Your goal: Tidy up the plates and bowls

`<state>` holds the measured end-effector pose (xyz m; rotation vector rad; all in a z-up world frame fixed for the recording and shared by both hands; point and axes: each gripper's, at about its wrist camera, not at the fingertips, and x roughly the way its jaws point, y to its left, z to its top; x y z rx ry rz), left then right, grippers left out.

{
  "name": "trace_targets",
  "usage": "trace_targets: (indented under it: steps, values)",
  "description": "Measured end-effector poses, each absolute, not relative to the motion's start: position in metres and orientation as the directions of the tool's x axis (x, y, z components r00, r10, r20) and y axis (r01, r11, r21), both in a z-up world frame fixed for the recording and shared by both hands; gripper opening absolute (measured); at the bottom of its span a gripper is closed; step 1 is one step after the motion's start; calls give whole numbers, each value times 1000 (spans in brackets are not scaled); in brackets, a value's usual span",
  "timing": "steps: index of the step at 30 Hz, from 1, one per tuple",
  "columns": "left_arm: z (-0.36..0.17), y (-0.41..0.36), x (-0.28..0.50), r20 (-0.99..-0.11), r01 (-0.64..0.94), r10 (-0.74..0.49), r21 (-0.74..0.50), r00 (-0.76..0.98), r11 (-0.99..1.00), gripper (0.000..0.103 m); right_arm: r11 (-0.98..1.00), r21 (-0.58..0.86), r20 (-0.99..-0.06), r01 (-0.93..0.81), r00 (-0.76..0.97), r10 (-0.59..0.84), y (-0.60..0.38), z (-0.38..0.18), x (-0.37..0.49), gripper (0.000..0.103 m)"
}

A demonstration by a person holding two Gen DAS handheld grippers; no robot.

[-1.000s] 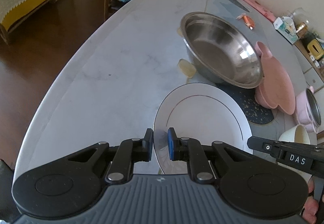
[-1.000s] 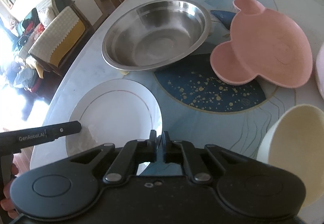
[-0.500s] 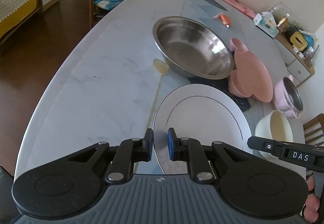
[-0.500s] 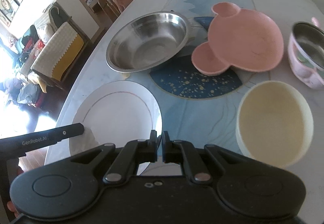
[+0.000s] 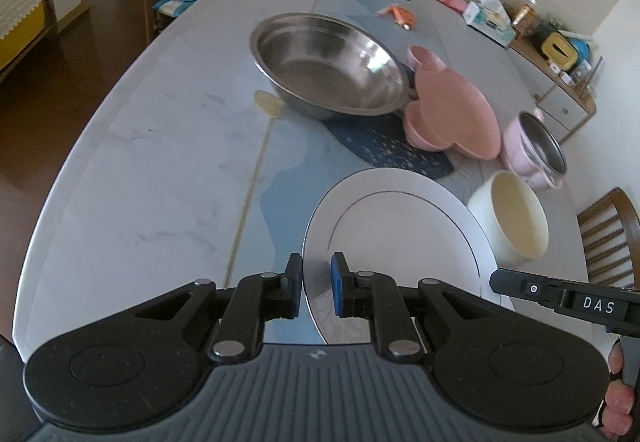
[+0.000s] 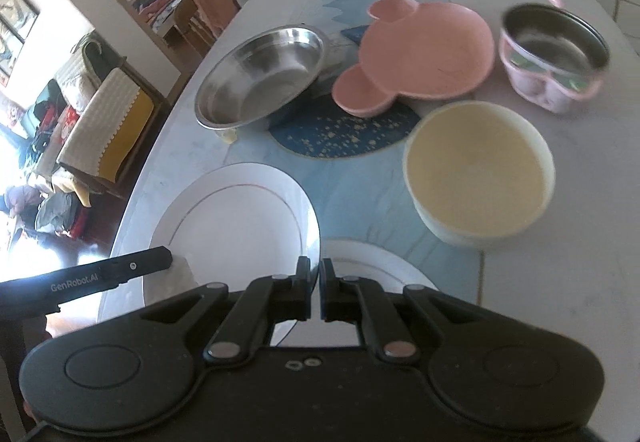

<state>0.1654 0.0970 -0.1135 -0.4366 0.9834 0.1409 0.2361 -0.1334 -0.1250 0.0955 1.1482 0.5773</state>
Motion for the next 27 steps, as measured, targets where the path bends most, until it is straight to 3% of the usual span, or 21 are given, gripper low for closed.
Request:
trace_targets:
  steps: [27]
  values:
    - [-149, 21, 142, -871, -196, -133, -251, 473, 948, 14, 902, 343, -866, -264, 284, 412, -208, -157, 185, 5]
